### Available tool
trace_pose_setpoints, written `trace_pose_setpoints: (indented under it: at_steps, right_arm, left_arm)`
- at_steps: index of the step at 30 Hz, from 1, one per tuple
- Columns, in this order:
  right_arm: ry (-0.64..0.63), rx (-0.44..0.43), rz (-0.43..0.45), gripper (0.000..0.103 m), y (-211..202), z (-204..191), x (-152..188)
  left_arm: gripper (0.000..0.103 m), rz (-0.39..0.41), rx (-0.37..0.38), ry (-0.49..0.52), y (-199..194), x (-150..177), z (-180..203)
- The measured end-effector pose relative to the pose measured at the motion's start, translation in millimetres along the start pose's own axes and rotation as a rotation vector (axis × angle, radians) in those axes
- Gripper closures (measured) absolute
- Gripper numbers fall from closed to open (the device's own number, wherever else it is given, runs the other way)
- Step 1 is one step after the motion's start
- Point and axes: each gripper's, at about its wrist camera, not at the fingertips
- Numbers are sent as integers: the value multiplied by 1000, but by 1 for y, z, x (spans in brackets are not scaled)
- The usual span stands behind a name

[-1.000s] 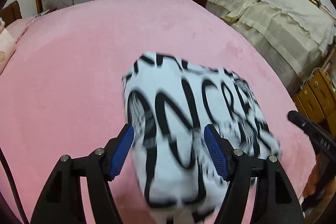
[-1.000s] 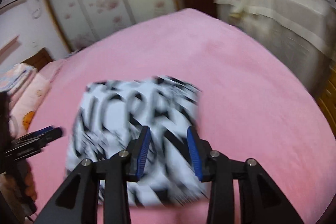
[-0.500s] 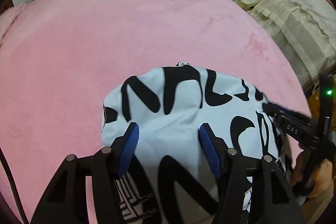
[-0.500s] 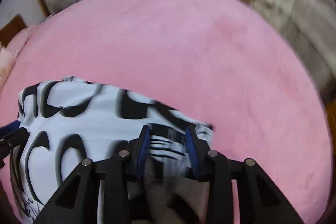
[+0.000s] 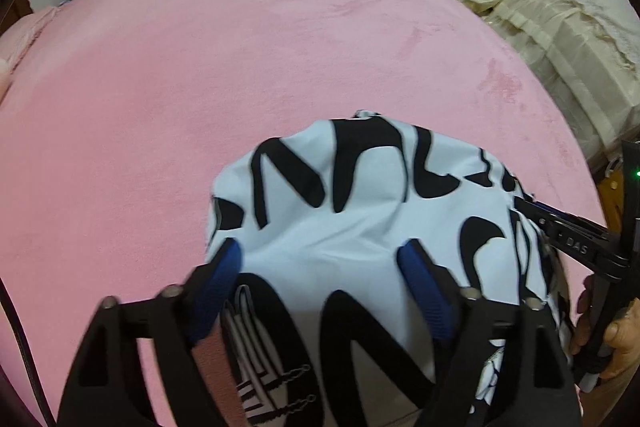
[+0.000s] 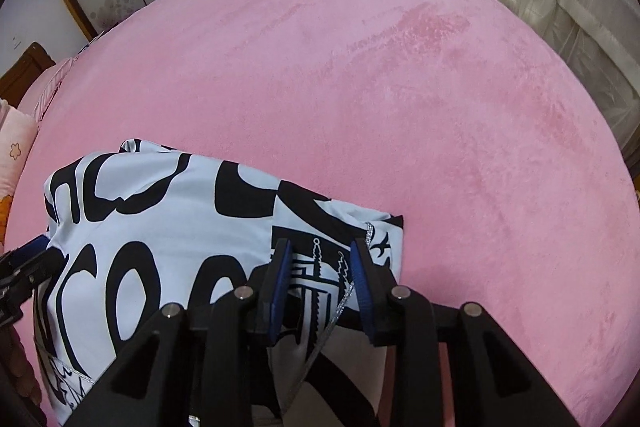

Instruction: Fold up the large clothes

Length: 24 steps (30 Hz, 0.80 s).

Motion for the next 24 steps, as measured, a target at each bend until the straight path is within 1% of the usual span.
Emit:
trace_pose_setpoints:
  at_steps: [2, 5, 8, 10, 11, 12, 13, 14, 15, 17, 20, 22, 24]
  right_arm:
    - [-13, 19, -1, 73, 2, -4, 0]
    - [-18, 35, 8, 72, 2, -7, 2]
    - [37, 3, 15, 72, -4, -3, 2]
    - [88, -45, 24, 64, -15, -1, 4]
    - [108, -78, 31, 56, -22, -1, 5]
    - [114, -100, 43, 45, -31, -2, 6]
    - [103, -127, 55, 37, -43, -5, 8]
    - [91, -148, 60, 20, -51, -8, 8]
    - [73, -173, 67, 10, -62, -12, 9]
    - [41, -185, 96, 9, -87, -20, 12]
    - [-20, -177, 138, 8, -130, -34, 16]
    - [-63, -173, 150, 5, -156, -43, 17]
    - [-117, -172, 166, 0, -180, -52, 20]
  left_arm:
    - [18, -3, 3, -19, 0, 0, -2]
    - [18, -7, -17, -36, -1, 1, -1]
    - [18, -18, -17, -38, -6, 2, 0]
    - [18, -41, 3, -43, -15, 4, -2]
    - [18, -45, 8, -39, -19, 4, -2]
    - [18, -44, 8, -31, -26, 5, -3]
    - [18, -36, 2, -17, -36, 6, -4]
    - [18, -28, -2, -7, -44, 7, -5]
    - [18, -19, -4, -1, -53, 8, -6]
    - [18, 7, -2, 6, -78, 10, -11]
    - [17, 19, 24, -6, -111, 13, -21]
    - [16, 18, 49, -16, -131, 15, -26]
    - [15, 21, 70, -19, -150, 19, -30]
Point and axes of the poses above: each gripper's, at about its wrist camera, not at the fingertips, and y roughly the way its jaws point, z to its right, x to its underside, and after that the axes turned 11 degrees about -x, right-handed
